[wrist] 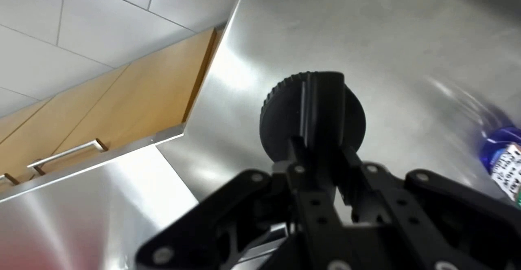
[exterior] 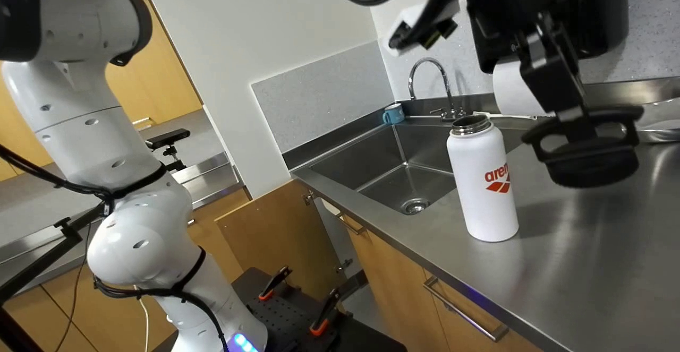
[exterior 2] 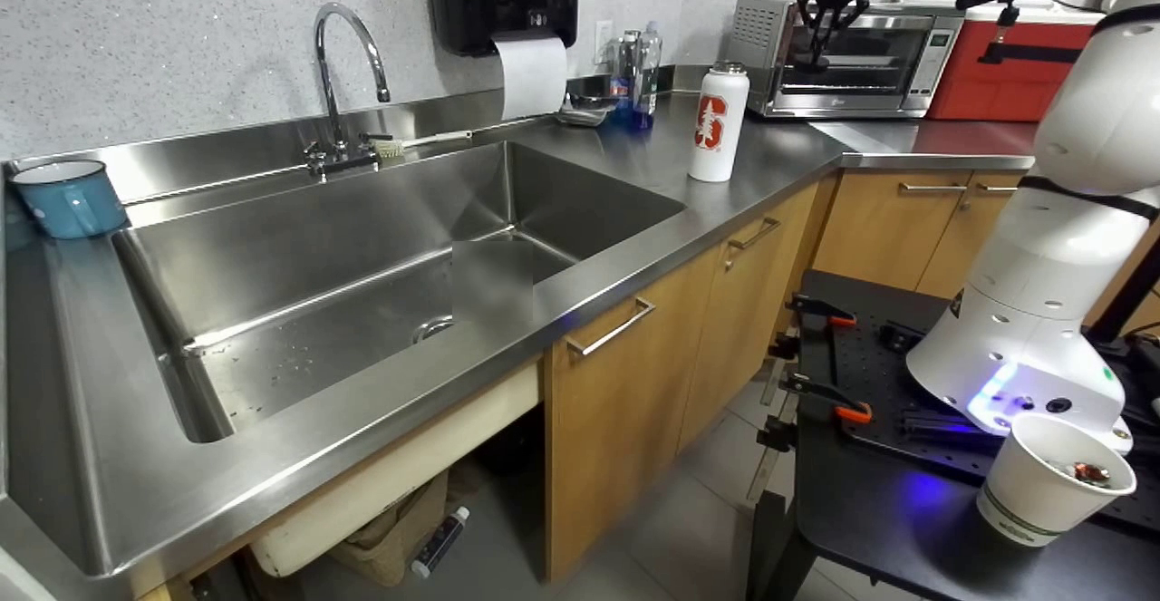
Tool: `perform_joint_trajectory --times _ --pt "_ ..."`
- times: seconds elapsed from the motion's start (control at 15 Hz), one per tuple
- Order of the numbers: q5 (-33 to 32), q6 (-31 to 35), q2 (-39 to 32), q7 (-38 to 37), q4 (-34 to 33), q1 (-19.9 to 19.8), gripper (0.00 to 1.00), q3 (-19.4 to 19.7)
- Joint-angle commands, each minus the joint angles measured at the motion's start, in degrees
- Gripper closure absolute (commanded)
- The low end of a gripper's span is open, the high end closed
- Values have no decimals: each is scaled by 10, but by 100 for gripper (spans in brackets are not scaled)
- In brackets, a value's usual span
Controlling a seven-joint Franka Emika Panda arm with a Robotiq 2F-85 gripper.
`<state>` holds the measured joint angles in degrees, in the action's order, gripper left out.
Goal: Put the lid on the bottle
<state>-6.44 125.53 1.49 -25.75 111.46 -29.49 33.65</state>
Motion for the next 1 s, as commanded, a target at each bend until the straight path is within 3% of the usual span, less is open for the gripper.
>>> perform_joint_trajectory --times 0.0,0.27,0.47,0.73,0.93 --pt "-12 -31 79 7 10 12 95 -28" --pt "-4 -43 110 1 13 21 95 -80" --pt "0 -99 93 8 -22 30 95 -104" --pt "7 -159 76 16 -35 49 95 -120" --pt "18 -141 67 21 -28 59 95 -123"
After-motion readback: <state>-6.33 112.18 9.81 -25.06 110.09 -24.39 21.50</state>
